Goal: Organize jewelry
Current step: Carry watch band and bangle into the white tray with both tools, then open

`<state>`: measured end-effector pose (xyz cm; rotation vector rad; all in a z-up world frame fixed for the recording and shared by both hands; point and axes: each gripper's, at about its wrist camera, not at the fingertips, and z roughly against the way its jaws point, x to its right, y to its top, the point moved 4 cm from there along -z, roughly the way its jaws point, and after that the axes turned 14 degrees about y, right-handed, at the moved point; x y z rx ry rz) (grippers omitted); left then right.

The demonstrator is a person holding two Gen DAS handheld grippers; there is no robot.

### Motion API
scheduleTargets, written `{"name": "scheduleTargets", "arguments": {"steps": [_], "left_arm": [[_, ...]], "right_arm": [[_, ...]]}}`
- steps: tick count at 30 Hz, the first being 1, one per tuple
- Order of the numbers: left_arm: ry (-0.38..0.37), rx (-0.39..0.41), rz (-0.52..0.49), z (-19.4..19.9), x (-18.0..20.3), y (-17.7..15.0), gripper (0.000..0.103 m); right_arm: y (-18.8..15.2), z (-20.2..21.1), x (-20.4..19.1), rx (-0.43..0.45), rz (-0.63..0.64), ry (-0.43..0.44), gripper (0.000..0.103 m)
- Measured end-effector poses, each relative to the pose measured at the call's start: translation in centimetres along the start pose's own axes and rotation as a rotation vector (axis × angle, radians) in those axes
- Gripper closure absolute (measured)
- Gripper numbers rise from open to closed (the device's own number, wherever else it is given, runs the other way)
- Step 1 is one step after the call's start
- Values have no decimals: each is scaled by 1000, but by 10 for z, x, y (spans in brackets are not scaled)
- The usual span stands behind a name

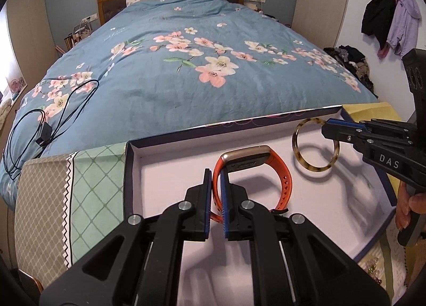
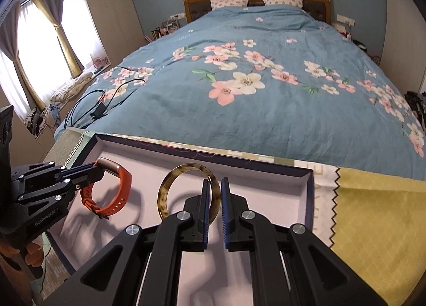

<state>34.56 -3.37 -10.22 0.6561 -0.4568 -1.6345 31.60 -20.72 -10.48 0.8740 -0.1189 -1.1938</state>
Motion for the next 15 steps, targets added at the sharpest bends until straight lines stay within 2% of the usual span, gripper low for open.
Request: {"name": "scheduleTargets", "arguments": {"steps": [9, 13, 15], "left_arm": [[21, -48, -1, -23, 2, 6, 95], [17, -65, 7, -28, 1, 7, 95], [15, -69, 16, -28, 0, 7, 91]], "right_arm": [[5, -16, 6, -52, -37, -21, 96], [6, -16, 9, -43, -53, -25, 95], [6, -13, 9, -31, -54, -26, 94]]}}
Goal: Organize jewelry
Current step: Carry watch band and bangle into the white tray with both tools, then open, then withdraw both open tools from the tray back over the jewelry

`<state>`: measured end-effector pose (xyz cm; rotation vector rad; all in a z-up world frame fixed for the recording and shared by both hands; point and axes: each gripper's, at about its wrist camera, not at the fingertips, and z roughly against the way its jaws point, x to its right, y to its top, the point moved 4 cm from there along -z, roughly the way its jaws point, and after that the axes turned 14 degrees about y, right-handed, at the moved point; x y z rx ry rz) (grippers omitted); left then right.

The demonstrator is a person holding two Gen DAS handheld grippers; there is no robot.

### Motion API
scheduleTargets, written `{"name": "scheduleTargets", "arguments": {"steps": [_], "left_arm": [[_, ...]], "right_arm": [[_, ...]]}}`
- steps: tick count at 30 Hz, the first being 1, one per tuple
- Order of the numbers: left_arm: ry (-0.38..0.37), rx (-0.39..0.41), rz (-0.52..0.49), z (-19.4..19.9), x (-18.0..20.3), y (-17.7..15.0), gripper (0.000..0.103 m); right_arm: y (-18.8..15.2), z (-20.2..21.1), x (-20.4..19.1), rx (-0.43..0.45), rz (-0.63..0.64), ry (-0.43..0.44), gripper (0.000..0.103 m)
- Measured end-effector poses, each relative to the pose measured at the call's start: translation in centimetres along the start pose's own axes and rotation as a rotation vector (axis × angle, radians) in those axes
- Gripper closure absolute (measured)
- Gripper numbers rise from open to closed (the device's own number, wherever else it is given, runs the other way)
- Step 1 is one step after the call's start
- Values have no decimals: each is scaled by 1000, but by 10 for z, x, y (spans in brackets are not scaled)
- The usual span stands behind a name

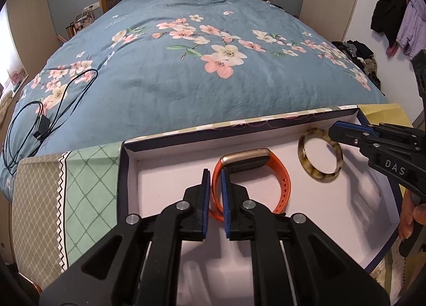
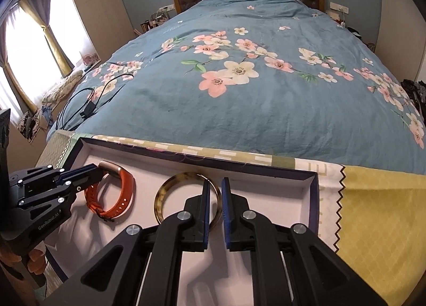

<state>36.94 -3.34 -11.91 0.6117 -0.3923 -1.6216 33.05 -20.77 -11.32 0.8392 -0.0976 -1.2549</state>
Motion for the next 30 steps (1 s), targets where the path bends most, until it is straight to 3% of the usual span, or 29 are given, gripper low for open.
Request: {"name": "scheduleTargets", "arguments": {"steps": [4, 13, 20, 30], "left_arm": [[-2, 43, 18, 12, -5, -4, 70], [-31, 284, 59, 101, -32, -31, 47], [-66, 389, 5, 161, -32, -87, 45], [-106, 354, -15, 175, -20, -156, 44]], "right_arm": [[-2, 17, -6, 48, 25, -2, 86], [-40, 91, -50, 155, 213, 83, 63], [-93, 121, -68, 126, 290, 136, 63], [-166, 108, -84, -28, 324, 160, 66]]}}
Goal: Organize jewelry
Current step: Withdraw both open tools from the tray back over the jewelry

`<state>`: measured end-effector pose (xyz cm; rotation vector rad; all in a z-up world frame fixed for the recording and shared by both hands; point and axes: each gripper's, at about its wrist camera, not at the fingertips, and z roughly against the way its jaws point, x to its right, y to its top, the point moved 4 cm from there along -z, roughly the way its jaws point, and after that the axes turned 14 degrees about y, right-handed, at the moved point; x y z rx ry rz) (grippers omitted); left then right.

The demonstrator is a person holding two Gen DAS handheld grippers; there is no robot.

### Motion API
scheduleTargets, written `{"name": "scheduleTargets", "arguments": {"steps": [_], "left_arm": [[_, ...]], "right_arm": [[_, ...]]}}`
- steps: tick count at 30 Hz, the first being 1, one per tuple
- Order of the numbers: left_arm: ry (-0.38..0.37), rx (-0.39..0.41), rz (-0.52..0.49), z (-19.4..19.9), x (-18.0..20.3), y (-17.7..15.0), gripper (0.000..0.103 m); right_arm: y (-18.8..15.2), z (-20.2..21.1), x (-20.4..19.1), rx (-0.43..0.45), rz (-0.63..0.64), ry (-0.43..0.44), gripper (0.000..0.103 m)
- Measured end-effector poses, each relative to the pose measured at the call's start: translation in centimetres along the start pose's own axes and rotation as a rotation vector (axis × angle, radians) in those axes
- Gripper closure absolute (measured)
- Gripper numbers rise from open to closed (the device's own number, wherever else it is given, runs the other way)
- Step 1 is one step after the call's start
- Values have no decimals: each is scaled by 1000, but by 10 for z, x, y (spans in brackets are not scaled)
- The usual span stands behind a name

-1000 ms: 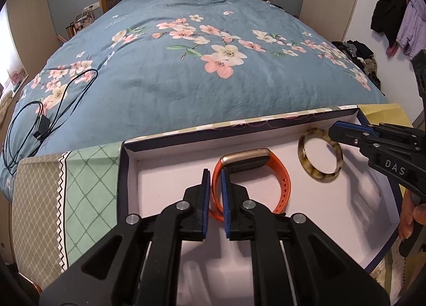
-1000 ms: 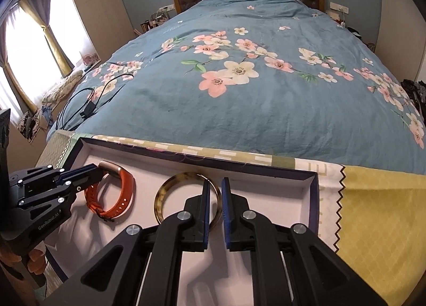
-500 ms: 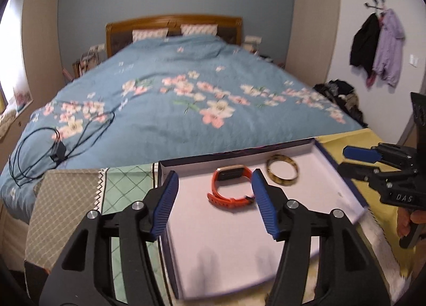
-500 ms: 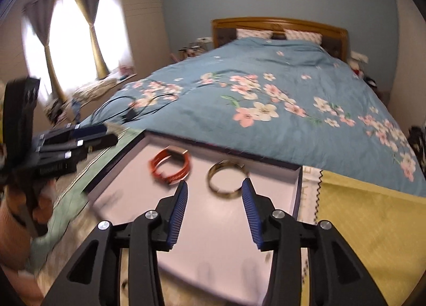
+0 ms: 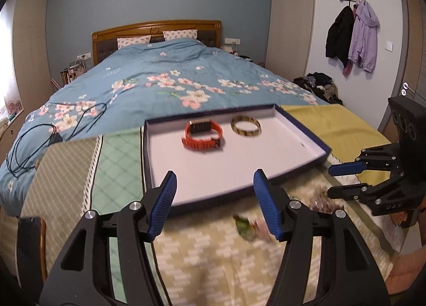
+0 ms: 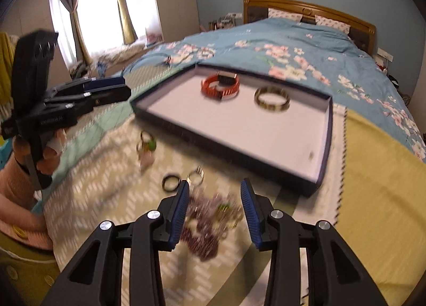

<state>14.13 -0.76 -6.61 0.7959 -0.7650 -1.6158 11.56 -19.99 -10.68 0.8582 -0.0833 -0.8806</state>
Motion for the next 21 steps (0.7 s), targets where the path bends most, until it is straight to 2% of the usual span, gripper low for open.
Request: {"name": "scheduleTargets", "arguments": {"steps": [5, 12, 15, 16, 21], "left_arm": [[-6, -24, 11, 5, 5, -20, 44], [-15, -52, 20, -1, 5, -28, 42], [-22, -55, 17, -1, 7, -29, 42], [-23, -55, 17, -1, 7, -30, 42], [-29, -60, 26, -1, 7, -32, 42]], "right_arm": [[-7, -9, -2, -18, 0, -15, 70], [-8, -13, -2, -23, 9, -24, 76], [-8, -10, -2, -16, 5, -4, 87], [-8, -10, -2, -18, 1, -3, 96], [-9, -8, 6, -4, -45, 10, 97]]}}
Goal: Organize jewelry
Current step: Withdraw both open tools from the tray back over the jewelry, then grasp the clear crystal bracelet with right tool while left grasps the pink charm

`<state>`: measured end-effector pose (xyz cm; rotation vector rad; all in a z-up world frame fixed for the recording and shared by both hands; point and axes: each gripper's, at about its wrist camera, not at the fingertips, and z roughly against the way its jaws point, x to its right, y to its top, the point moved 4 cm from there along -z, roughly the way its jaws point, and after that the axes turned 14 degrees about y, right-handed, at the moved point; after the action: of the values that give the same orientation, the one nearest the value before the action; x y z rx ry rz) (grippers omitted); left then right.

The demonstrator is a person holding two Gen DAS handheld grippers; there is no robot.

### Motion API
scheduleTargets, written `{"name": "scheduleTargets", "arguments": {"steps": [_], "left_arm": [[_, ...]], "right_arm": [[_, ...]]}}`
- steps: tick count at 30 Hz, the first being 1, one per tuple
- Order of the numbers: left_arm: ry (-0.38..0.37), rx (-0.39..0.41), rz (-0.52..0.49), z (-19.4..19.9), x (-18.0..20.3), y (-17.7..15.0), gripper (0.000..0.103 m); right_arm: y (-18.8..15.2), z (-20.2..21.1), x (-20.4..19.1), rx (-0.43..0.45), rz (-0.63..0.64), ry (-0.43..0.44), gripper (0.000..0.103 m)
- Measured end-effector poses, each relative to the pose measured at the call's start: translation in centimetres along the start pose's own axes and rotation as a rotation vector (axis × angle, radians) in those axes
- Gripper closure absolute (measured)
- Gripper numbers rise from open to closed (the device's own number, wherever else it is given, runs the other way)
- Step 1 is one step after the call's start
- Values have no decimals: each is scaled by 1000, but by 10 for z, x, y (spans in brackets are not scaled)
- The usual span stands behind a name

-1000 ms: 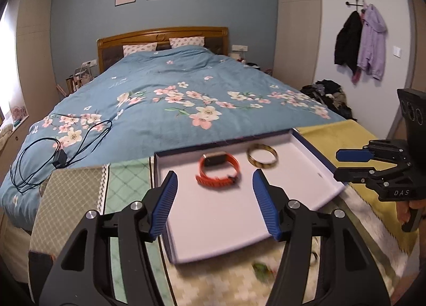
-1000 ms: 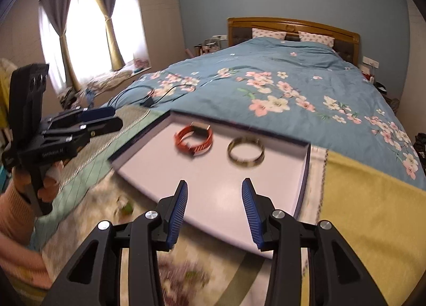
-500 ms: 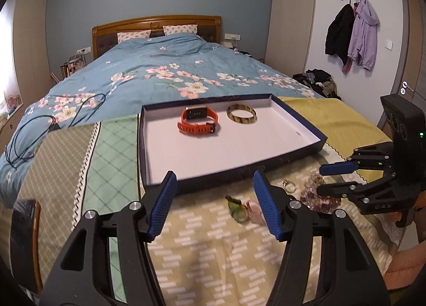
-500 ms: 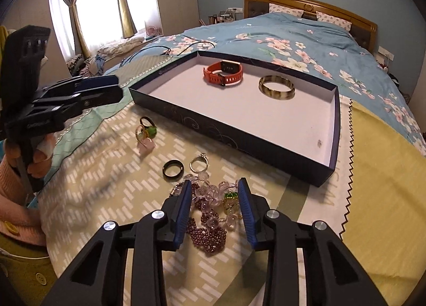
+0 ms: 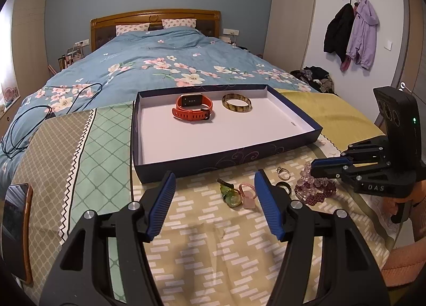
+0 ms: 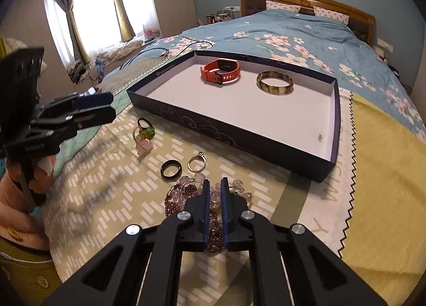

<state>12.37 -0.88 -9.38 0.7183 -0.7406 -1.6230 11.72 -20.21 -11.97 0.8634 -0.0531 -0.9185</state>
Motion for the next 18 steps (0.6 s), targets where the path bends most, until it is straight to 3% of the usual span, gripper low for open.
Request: {"name": "scheduleTargets", "arguments": {"steps": [7, 18], "left_arm": [[-6, 0, 4, 0, 0, 0, 42], [-31, -2, -29, 0, 7, -3, 42]], "right_arm": [[18, 31, 7, 134, -79, 69, 97], [40, 67, 4, 268, -104, 103, 98]]}}
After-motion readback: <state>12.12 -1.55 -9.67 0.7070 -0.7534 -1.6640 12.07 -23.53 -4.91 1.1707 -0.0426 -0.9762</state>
